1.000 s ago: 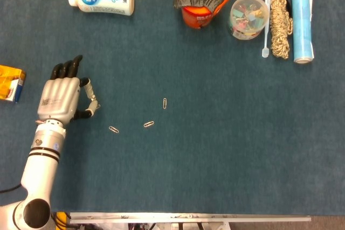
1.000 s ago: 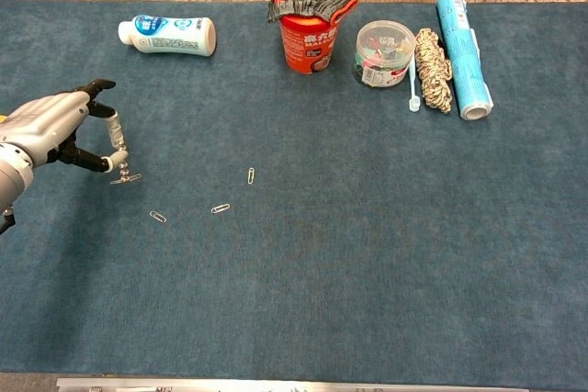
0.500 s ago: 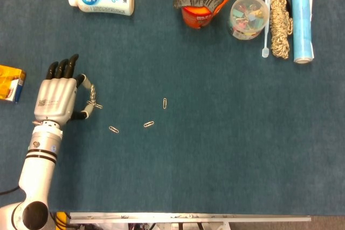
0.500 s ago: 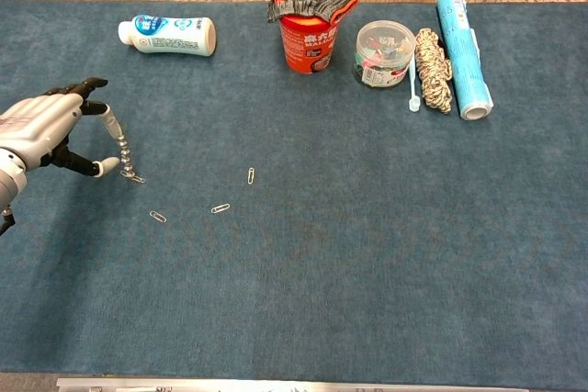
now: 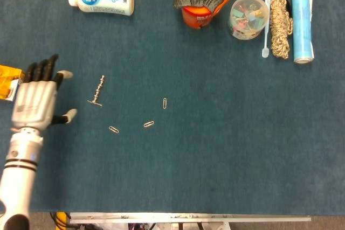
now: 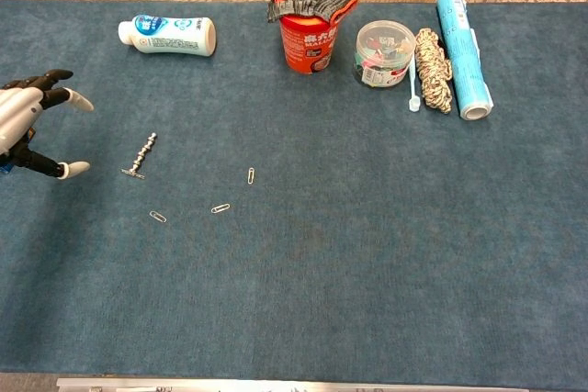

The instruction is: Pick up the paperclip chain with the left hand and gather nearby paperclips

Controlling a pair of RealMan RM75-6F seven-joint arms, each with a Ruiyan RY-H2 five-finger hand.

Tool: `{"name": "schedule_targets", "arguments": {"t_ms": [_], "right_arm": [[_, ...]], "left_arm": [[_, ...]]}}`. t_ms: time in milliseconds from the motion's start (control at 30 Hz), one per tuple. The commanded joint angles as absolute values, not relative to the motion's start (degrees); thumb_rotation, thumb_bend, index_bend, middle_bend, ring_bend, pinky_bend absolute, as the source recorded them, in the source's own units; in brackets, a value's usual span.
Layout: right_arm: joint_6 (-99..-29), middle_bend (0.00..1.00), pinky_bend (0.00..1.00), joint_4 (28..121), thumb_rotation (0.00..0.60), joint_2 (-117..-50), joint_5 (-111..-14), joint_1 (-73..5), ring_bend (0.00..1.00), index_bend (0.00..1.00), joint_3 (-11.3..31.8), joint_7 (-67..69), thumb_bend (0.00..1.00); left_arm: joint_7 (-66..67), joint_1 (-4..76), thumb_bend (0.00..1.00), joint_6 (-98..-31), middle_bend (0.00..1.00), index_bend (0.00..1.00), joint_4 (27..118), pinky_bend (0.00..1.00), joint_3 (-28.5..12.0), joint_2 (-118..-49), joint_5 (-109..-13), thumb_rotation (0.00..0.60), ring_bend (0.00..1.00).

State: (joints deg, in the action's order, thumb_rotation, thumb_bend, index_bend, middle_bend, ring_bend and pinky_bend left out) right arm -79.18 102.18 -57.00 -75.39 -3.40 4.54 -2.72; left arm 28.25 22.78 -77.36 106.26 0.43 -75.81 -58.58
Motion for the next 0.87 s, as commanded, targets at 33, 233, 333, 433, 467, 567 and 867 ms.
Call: {"name": "schedule_targets", "arguments": {"t_ms": [33,233,333,433,467,567,867], "right_arm": [[-78.66,0.23,0.51,102.02,0.6,-57.29,-75.07,-3.64,0.24,0.24,4.41,-3.35,0.0],[-78.01,0.23,0.51,102.5,0.6,-58.0,-75.08,-3.9,0.24,0.24,3.72,-5.81,0.0],[-77.41,0.23,0.51,102.3,0.6,-58.52,-74.52,-4.17,0.24,0.24,3.6,-6.85,0.0],[-76.23,0.23,0.51,102.3,0.6,-58.82,-73.77,-4.58,0.24,0.25,3.32,-7.87,0.0],[-75.96,0.23,0.51,102.38,0.6,-58.8,-73.61,-4.68,0.24,0.25,3.26,-8.14,0.0],[-75.59,0.23,0.51,102.65,0.6,-58.53,-73.36,-4.86,0.24,0.25,3.25,-8.25,0.0],[-73.78,0.23,0.51,101.63,0.6,-58.11,-71.46,-5.42,0.24,0.25,3.61,-6.77,0.0]], "left_arm": [[26.3,21.02,0.18,-78.06,0.0,0.24,107.77,0.0,1.49,-72.56,-59.84,0.6,0.0],[17.58,17.9,0.18,-77.4,0.0,0.25,108.03,0.0,4.89,-65.43,-68.55,0.6,0.0],[17.85,15.47,0.18,-80.56,0.0,0.25,107.01,0.0,7.28,-63.12,-74.24,0.6,0.0],[17.19,12.43,0.18,-84.92,0.0,0.25,106.29,0.0,7.97,-62.82,-77.72,0.6,0.0],[16.64,11.84,0.18,-85.48,0.0,0.26,106.22,0.0,7.92,-62.73,-77.93,0.6,0.0],[16.35,11.17,0.18,-86.02,0.0,0.26,106.61,0.0,7.59,-61.6,-79.03,0.6,0.0],[15.54,10.72,0.18,-82.9,0.0,0.28,106.47,0.0,5.92,-62.04,-77.62,0.6,0.0]]}}
